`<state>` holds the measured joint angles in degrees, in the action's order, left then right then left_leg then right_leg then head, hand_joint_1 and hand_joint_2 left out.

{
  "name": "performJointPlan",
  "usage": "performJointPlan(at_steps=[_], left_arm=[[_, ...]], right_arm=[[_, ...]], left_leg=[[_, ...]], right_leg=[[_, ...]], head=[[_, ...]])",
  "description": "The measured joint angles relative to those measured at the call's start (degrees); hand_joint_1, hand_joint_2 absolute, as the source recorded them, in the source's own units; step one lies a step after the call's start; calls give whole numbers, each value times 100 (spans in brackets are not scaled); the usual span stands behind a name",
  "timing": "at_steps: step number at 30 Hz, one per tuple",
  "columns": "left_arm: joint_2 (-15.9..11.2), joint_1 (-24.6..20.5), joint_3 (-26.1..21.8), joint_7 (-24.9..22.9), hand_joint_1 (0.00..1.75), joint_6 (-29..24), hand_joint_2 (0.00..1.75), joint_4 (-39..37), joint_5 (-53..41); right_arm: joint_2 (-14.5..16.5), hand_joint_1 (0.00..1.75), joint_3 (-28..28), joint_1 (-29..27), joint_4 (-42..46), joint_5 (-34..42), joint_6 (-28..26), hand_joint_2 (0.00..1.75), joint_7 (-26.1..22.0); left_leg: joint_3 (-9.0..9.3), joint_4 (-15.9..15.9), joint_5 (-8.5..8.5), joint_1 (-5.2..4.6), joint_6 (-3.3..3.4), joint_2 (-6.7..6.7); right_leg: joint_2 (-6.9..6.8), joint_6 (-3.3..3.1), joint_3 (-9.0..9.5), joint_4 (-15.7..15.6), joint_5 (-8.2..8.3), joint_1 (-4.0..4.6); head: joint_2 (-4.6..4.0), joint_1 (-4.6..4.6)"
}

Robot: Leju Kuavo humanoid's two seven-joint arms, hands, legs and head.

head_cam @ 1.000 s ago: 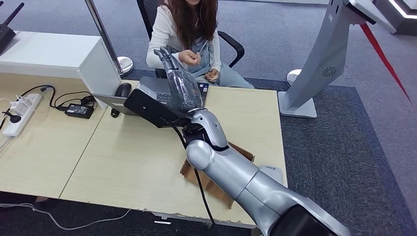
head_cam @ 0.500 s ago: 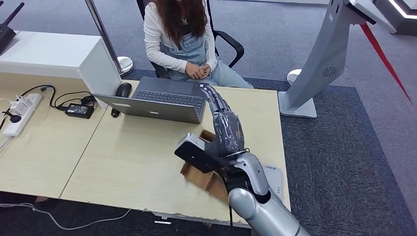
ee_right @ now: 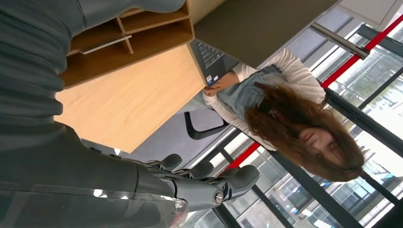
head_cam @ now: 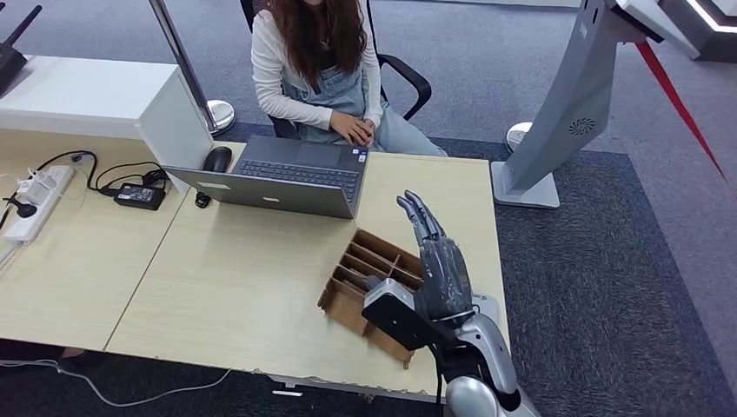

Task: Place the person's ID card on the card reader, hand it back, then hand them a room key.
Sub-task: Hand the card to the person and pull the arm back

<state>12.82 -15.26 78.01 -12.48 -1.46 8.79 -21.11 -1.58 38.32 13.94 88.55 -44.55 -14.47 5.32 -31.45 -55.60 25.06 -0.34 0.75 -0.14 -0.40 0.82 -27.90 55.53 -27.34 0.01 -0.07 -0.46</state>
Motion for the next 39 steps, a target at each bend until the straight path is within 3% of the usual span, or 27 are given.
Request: performJointPlan(at_steps=[7,22,33,39], left_arm=[[-1,-7,0,-35,0,13,0,0,-83],[1,-17,4,-63,0,74,0,0,-204],[1,-33,50,-46,0,146,0,0,-425],[1,-34,63,-46,0,146,0,0,-449]], right_arm=[[-74,0,50,-181,249,148,148,175,-25],[-5,0,168,59,150,23,393,175,-247],[-194,0,449,-98,148,-723,557,175,436],[-238,0,456,-108,146,-805,576,175,495]], left_leg=[[0,1,0,-1,0,1],[1,0,-2,-1,-2,0],[1,0,-2,-1,-2,1],[0,0,-2,-1,-1,0]], right_leg=[[0,0,1,0,0,0],[-1,0,3,0,1,0],[0,0,2,0,1,0],[0,0,2,0,1,-1]], head=[[0,0],[0,0],[0,0],[0,0]])
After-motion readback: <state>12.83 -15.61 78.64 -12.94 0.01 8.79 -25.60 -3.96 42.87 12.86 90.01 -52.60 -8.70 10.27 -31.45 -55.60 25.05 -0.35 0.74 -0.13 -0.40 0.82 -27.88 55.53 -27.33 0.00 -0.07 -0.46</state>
